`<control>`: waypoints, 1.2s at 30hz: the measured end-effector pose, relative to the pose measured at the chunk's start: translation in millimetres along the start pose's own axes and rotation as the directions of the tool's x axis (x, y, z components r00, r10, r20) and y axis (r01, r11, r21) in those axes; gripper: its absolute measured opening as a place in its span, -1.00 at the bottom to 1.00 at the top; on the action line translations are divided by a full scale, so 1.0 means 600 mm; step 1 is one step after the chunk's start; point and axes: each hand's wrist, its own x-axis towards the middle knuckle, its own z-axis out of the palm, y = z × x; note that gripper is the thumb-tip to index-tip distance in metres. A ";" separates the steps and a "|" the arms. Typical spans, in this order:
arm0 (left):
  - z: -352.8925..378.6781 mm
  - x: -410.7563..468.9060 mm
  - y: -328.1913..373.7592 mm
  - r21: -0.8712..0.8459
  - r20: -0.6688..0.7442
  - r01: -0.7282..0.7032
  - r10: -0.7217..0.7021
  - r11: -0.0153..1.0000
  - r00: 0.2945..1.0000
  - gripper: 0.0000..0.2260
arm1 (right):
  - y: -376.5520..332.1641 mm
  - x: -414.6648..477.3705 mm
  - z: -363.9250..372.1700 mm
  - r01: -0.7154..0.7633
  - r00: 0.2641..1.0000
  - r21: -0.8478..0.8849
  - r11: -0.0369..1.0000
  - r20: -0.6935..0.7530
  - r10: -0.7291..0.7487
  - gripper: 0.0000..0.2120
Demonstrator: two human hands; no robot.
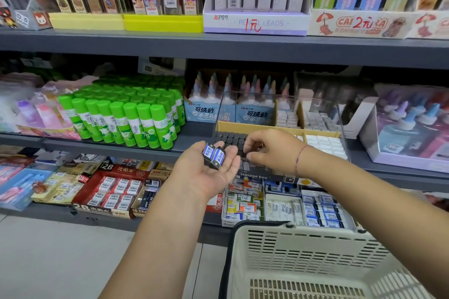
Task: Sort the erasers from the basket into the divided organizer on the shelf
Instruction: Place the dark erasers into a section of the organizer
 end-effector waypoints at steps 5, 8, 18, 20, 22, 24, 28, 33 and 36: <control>0.001 -0.001 -0.001 0.024 0.006 0.005 -0.005 1.000 1.000 -0.65 | -0.004 -0.005 -0.012 -0.007 0.999 0.008 1.000 -0.048 0.007 -0.93; 0.004 -0.002 -0.005 0.053 0.047 0.027 -0.030 0.998 0.998 -0.65 | -0.011 -0.009 -0.025 0.065 0.990 0.086 0.994 -0.130 -0.053 -0.94; 0.013 -0.015 -0.014 0.205 0.247 0.058 -0.109 0.977 0.963 -0.62 | -0.048 -0.028 -0.029 0.223 0.973 0.061 0.973 -0.073 -0.219 -0.62; 0.013 -0.014 -0.016 0.215 0.231 0.063 -0.113 0.975 0.966 -0.62 | -0.047 -0.029 -0.034 0.217 0.975 0.055 0.975 -0.057 -0.214 -0.64; 0.013 -0.013 -0.017 0.203 0.207 0.070 -0.113 0.977 0.972 -0.60 | -0.044 -0.029 -0.037 0.243 0.969 0.027 0.970 -0.048 -0.241 -0.69; 0.014 -0.015 -0.018 0.190 0.184 0.076 -0.112 0.979 0.977 -0.60 | -0.042 -0.030 -0.040 0.263 0.964 0.010 0.965 -0.043 -0.262 -0.74; 0.013 -0.016 -0.019 0.143 0.114 0.063 -0.080 0.988 0.990 -0.63 | -0.035 -0.032 -0.057 0.221 0.973 0.143 0.965 -0.092 -0.210 -0.88; 0.009 -0.014 -0.015 0.046 0.053 0.046 -0.048 0.998 0.997 -0.69 | -0.011 -0.027 -0.063 0.018 0.994 0.438 0.899 -0.102 0.030 -0.97; 0.005 -0.012 -0.012 0.021 0.002 0.028 -0.028 0.999 1.000 -0.74 | 0.006 -0.024 -0.056 -0.071 0.992 0.445 0.893 -0.059 0.109 -0.90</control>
